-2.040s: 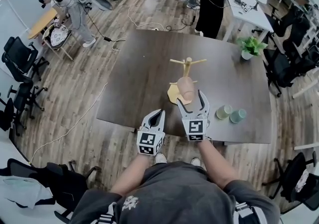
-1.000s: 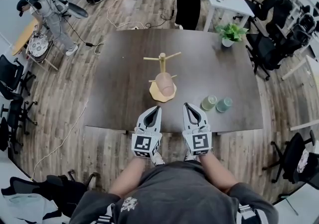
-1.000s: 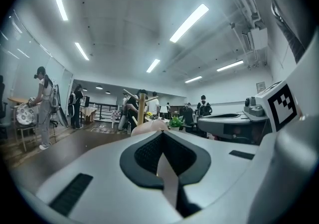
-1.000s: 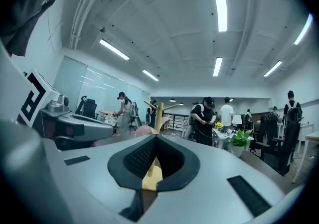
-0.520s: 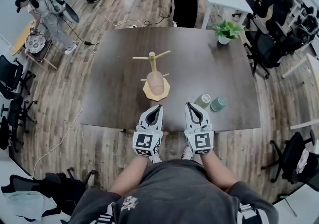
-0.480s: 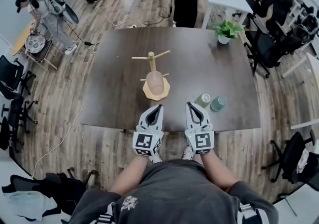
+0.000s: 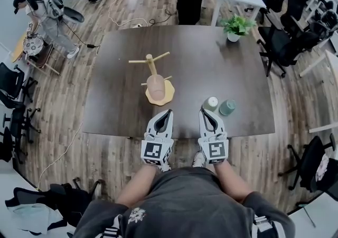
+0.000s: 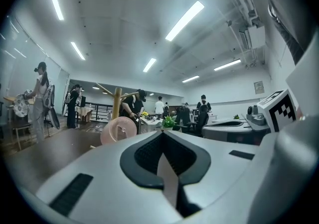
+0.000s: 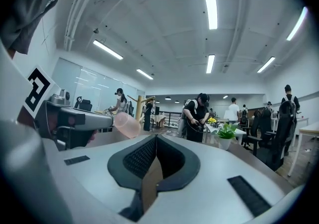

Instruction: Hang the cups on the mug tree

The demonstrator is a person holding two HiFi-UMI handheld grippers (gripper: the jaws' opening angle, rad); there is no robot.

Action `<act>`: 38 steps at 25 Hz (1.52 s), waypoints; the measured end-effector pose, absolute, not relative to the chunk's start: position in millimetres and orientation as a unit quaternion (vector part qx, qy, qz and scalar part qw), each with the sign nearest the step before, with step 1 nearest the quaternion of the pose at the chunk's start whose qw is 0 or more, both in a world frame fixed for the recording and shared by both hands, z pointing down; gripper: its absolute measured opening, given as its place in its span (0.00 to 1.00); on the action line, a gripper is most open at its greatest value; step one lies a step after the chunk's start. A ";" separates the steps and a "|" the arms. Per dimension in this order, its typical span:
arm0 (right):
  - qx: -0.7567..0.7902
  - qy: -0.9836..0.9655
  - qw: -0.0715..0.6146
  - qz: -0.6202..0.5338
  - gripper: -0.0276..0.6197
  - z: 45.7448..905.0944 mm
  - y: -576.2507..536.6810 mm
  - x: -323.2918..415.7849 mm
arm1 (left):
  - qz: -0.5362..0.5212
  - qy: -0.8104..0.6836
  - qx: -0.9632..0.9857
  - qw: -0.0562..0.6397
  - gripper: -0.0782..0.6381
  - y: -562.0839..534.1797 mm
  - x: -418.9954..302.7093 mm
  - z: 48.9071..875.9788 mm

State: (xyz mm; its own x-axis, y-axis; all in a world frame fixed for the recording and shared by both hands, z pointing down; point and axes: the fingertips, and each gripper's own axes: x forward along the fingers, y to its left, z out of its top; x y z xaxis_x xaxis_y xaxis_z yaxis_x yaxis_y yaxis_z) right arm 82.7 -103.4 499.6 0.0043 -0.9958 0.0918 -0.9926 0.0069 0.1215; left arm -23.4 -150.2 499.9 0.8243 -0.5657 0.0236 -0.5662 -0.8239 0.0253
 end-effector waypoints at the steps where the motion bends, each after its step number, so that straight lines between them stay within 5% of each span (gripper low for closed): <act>1: 0.707 -0.703 0.076 -0.008 0.08 502.3 -100.9 87.4 | 0.011 -0.295 0.955 0.017 0.12 -149.0 -19.4 501.9; 16: 0.707 -0.700 0.091 0.044 0.09 554.8 -84.8 152.1 | 0.037 -0.295 0.954 0.041 0.12 -140.2 43.4 537.6; 18: 0.704 -0.702 0.091 0.063 0.29 567.6 -88.1 159.9 | 0.043 -0.302 0.951 0.045 0.12 -140.7 49.4 544.0; 24: 0.705 -0.689 0.095 0.137 0.60 619.1 -109.8 181.2 | 0.058 -0.326 0.943 0.038 0.12 -140.3 62.6 558.6; 38: 0.722 -0.652 0.131 0.191 0.66 672.5 -152.0 192.7 | 0.092 -0.353 0.929 0.063 0.12 -158.4 64.9 597.8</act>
State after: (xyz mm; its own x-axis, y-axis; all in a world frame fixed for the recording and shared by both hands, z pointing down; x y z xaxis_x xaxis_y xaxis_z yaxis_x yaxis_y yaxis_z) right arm 192.7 -152.0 672.5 0.0768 -0.8913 0.4468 -0.9915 -0.1156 -0.0601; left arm 64.9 -158.4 597.8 0.7339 -0.6446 0.2143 -0.6675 -0.7428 0.0518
